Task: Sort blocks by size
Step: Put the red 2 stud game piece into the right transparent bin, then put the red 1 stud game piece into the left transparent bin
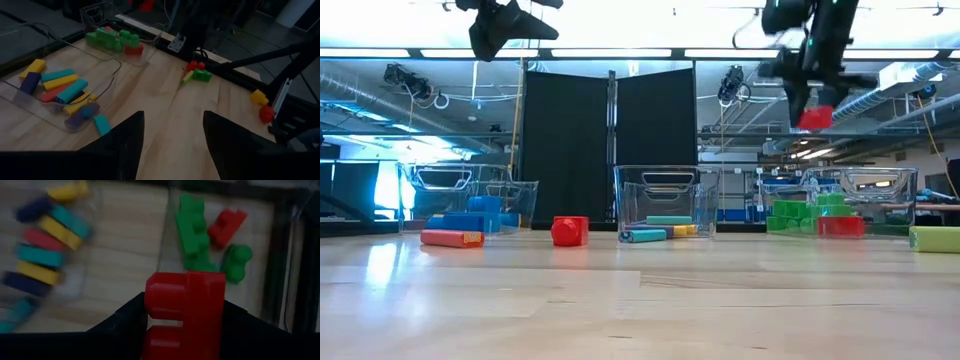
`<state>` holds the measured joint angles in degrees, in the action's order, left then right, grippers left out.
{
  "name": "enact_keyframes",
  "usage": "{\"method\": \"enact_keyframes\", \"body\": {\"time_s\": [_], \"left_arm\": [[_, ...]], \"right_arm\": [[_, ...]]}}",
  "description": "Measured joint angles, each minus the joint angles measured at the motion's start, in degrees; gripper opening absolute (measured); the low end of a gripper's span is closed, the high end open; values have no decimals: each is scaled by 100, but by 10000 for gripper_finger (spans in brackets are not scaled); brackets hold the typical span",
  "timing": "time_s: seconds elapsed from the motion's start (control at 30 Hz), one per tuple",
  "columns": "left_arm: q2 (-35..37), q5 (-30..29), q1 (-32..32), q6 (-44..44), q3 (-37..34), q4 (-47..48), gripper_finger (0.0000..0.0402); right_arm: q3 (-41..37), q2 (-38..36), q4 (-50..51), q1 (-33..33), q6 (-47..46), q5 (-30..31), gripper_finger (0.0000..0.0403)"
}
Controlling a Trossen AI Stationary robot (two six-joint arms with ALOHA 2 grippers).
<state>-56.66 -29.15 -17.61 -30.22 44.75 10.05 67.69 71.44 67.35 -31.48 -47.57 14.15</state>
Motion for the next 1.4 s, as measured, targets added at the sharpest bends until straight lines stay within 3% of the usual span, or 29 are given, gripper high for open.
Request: {"method": "enact_keyframes", "body": {"time_s": [0.17,0.33,0.57,0.83,1.17,1.4], "left_arm": [[0,7,0,-2,0,2,212],[0,11,0,-2,0,4,212],[0,-2,0,-2,0,5,212],[0,-20,0,-4,0,6,212],[0,-22,0,-4,0,6,212],[0,-22,0,-4,0,4,212]], "right_arm": [[-638,244,-304,-646,626,-726,202],[-1533,254,-1186,-740,667,-1274,193],[-2256,254,-1795,-740,750,-1421,203],[-2436,254,-2066,-737,877,-1421,232],[-2414,196,-2160,-777,881,-1423,232],[-1973,-118,-1863,-864,923,-1396,233]]}}
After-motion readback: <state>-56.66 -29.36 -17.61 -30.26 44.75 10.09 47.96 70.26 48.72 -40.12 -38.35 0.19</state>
